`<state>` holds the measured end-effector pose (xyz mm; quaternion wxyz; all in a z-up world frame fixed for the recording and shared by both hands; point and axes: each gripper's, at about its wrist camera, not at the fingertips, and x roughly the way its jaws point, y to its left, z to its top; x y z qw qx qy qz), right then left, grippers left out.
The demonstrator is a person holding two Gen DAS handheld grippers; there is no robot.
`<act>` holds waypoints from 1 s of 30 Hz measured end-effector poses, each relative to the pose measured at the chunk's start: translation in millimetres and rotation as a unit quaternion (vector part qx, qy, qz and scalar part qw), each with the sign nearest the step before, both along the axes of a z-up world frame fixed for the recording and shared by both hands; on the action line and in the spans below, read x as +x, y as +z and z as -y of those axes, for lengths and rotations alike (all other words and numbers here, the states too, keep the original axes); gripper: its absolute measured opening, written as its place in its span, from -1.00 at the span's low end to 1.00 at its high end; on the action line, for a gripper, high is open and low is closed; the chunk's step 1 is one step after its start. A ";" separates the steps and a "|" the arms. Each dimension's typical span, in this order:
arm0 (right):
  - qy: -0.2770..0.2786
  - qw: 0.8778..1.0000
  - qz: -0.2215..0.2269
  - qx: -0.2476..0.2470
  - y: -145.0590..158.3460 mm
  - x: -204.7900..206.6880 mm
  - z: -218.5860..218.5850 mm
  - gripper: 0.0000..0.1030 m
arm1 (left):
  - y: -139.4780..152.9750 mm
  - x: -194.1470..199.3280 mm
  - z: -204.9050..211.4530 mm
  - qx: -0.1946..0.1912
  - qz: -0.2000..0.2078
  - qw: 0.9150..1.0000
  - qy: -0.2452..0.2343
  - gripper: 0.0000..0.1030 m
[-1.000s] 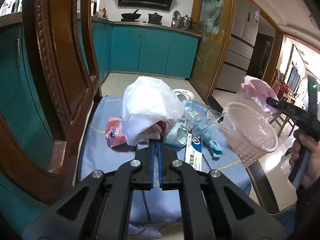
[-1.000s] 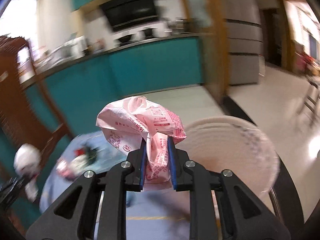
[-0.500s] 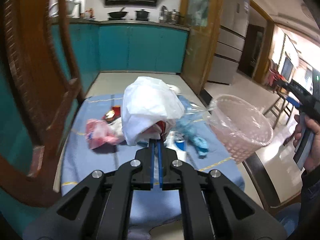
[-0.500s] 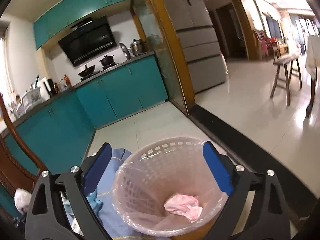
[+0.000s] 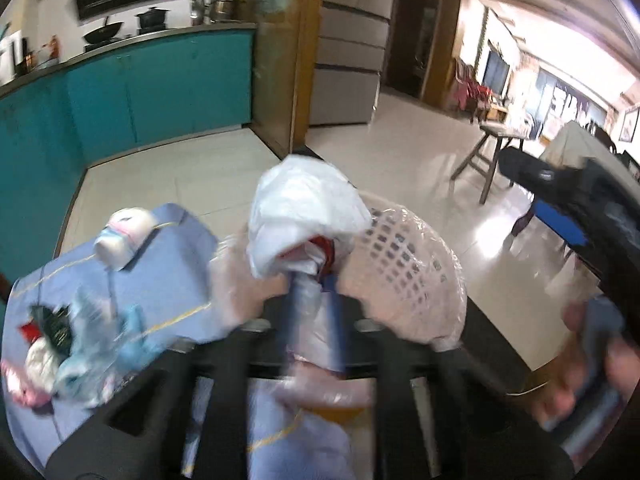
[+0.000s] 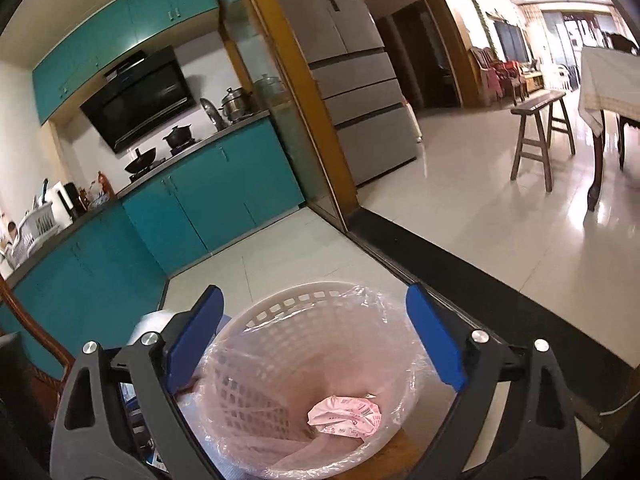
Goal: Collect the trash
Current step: 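Carry the white bag over the basket and open the left tool, then bring both tools back over the remaining trash on the table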
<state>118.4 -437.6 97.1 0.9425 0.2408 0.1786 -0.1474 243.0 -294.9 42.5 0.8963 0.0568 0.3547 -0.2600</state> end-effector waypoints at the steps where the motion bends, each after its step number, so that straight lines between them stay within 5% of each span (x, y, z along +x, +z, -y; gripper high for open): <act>1: -0.001 1.000 -0.003 0.001 -1.7 0.1 1.7 0.76 | -3.6 2.8 4.5 0.007 0.005 1.000 0.012 0.85; 7: 0.016 1.000 -0.002 -0.004 0.2 2.0 -7.6 0.76 | -5.7 -18.3 -42.8 -0.009 0.029 0.998 0.059 0.86; 15: 0.120 0.992 -0.011 -0.033 10.1 4.4 -76.8 0.76 | 31.9 -93.2 -193.1 0.007 0.094 0.986 0.136 0.93; 23: 0.264 0.959 -0.075 -0.070 -7.9 -8.3 -197.2 0.76 | -11.7 -123.2 -288.1 -0.023 0.022 0.971 0.239 0.93; 30: 0.319 0.937 -0.113 -0.080 -27.4 -18.6 -247.7 0.77 | -19.9 -117.6 -305.4 -0.016 0.009 0.968 0.250 0.93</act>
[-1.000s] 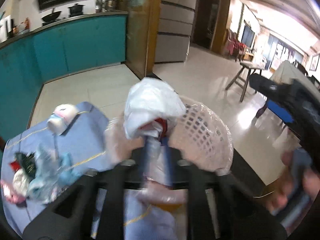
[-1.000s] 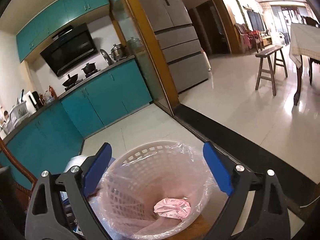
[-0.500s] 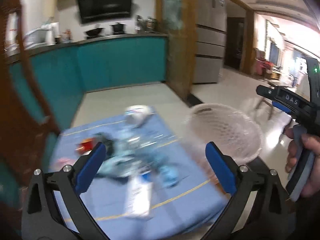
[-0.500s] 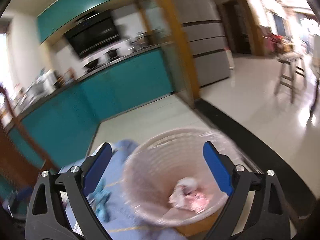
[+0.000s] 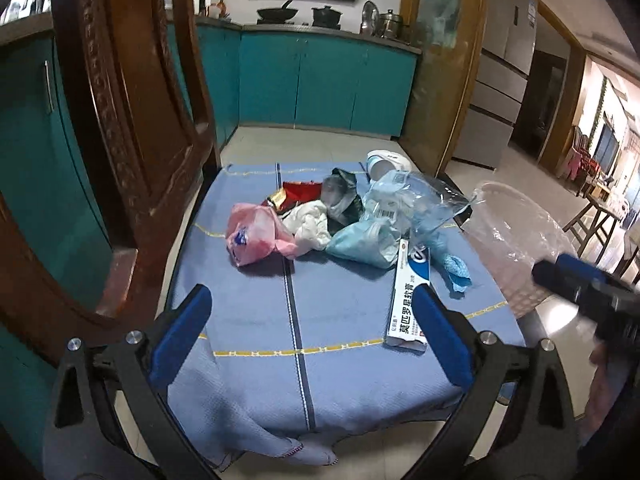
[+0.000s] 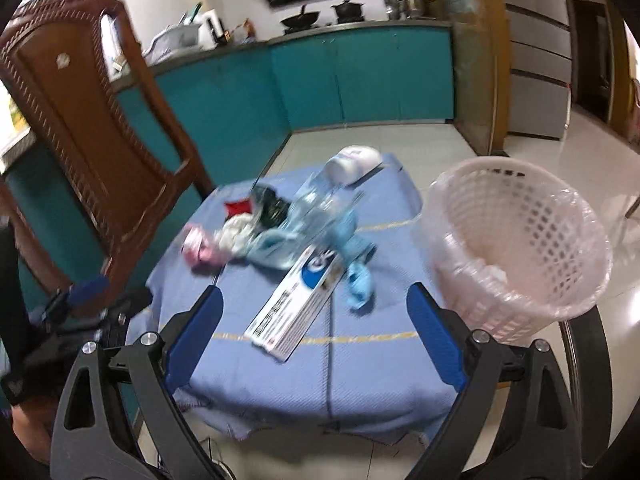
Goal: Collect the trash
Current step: 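Bring both tools back over the remaining trash on the table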
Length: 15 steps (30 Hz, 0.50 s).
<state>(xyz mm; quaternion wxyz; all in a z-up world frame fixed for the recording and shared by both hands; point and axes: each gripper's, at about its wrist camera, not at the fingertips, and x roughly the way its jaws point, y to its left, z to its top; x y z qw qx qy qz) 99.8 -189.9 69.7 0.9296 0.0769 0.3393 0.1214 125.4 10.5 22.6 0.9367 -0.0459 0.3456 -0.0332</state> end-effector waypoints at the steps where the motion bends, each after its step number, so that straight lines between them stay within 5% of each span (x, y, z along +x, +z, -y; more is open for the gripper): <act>1: 0.002 1.000 0.002 -0.006 -0.9 -0.9 -3.6 0.77 | -0.7 1.9 -1.6 -0.005 -0.002 1.000 0.000 0.93; 15: 0.006 1.000 0.014 -0.008 -0.4 0.9 -8.8 0.77 | 0.9 10.3 13.3 -0.001 0.001 1.000 -0.016 0.93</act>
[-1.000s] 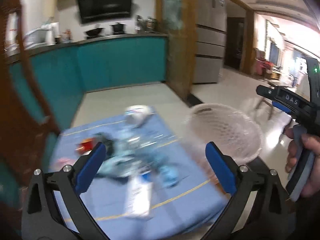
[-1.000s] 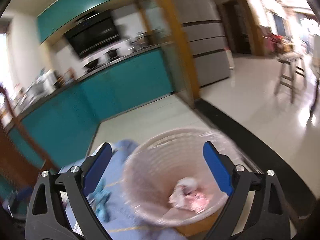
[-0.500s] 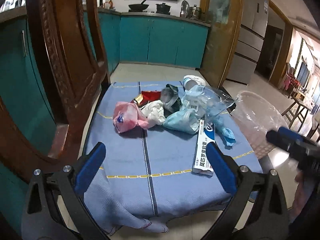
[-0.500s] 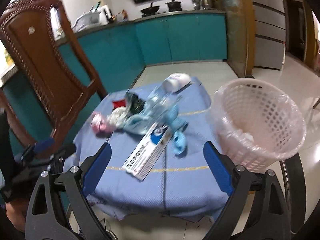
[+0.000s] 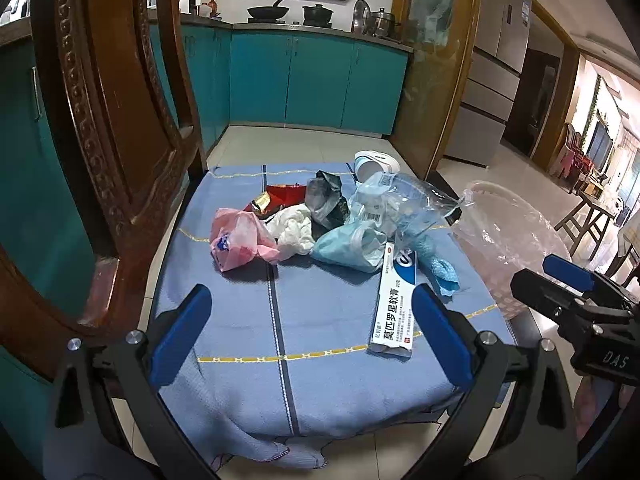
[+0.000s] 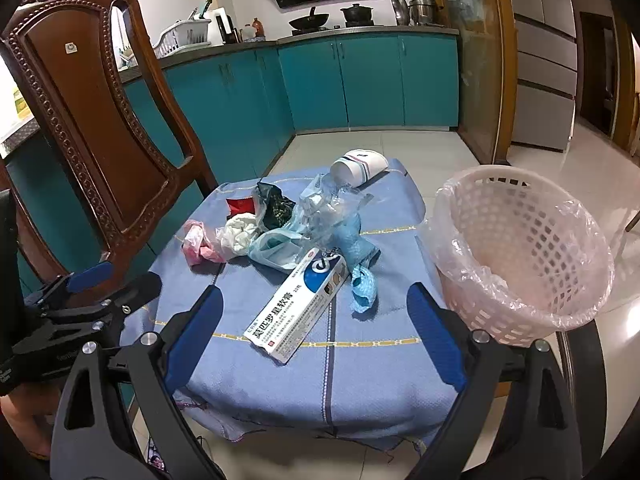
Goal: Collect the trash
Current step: 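Bring both tools back over the remaining trash on the table, then grasp the clear plastic bag with the right tool while the left tool grasps the ointment box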
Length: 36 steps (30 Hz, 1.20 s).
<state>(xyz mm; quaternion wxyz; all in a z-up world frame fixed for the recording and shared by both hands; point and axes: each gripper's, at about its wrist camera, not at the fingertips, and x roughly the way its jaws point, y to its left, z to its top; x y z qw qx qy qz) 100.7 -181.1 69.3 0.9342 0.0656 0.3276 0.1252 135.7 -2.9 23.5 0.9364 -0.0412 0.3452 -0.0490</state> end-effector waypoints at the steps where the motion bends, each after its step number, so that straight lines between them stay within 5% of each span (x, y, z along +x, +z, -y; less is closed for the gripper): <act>1: 0.001 1.000 0.002 -0.001 0.3 -0.7 -0.5 0.77 | -0.4 0.1 0.4 -0.001 -0.001 1.000 -0.001 0.93; 22: -0.002 1.000 0.012 -0.019 -2.9 -1.2 -5.1 0.77 | -2.9 -3.2 -6.2 0.000 -0.011 1.000 0.002 0.93; 29: -0.006 1.000 0.009 0.022 -4.1 15.4 10.5 0.77 | -6.2 -1.3 -4.6 -0.003 -0.019 1.000 -0.003 0.93; 36: -0.015 0.995 -0.025 0.098 -20.6 87.7 24.2 0.77 | -12.6 3.2 2.2 -0.002 -0.029 0.999 -0.016 0.93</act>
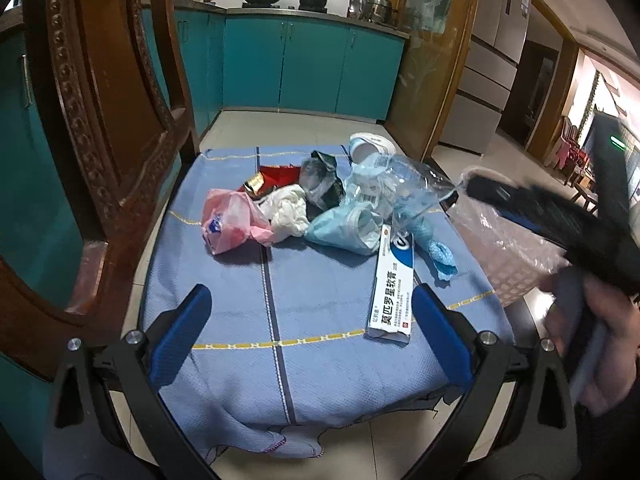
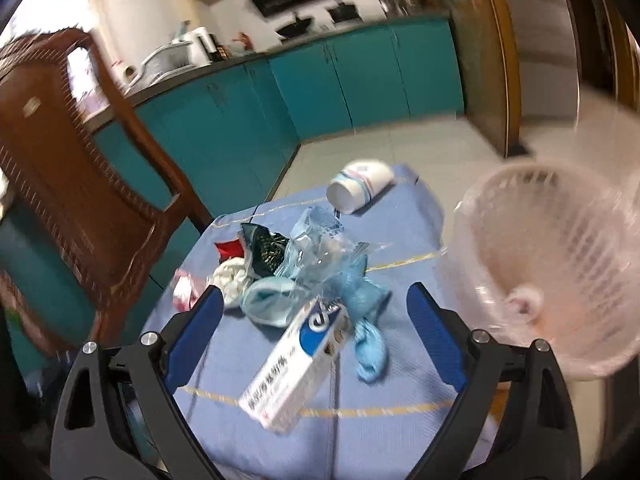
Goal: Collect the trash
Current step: 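Grasp the clear plastic bag with the right tool while the left tool grasps the ointment box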
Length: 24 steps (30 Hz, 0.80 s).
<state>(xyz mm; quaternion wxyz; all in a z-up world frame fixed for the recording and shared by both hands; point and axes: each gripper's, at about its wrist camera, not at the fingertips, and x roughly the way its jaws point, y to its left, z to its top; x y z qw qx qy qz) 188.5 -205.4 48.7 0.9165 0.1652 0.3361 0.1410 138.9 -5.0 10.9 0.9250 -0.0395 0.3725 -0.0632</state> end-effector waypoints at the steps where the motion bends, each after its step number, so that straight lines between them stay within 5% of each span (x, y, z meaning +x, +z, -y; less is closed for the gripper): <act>1: -0.005 1.000 -0.016 0.021 -6.5 11.2 3.2 0.76 | -2.5 1.1 2.2 0.003 -0.003 1.000 -0.003 0.93; 4: -0.017 0.997 -0.048 0.065 -24.3 42.1 7.4 0.68 | -11.0 3.7 12.7 0.004 -0.015 1.000 -0.026 0.93; 6: -0.019 0.995 -0.064 0.079 -33.2 58.0 8.0 0.33 | -18.1 5.5 23.6 0.010 -0.022 0.999 -0.044 0.93; 7: -0.010 0.994 -0.069 0.083 -36.1 63.1 7.7 -0.18 | -20.9 6.3 27.5 0.012 -0.025 0.998 -0.050 0.93; 11: 0.008 0.995 -0.051 0.087 -22.3 54.8 10.0 -0.79 | -36.8 14.5 46.2 0.024 -0.038 0.996 -0.077 0.93; 20: 0.007 0.989 0.061 0.136 49.6 -15.5 58.4 -0.87 | -74.1 44.1 77.4 0.035 -0.081 0.991 -0.100 0.80; 24: 0.018 0.986 0.094 0.134 66.6 -28.6 65.1 -0.87 | -85.8 53.5 85.8 0.033 -0.100 0.988 -0.115 0.18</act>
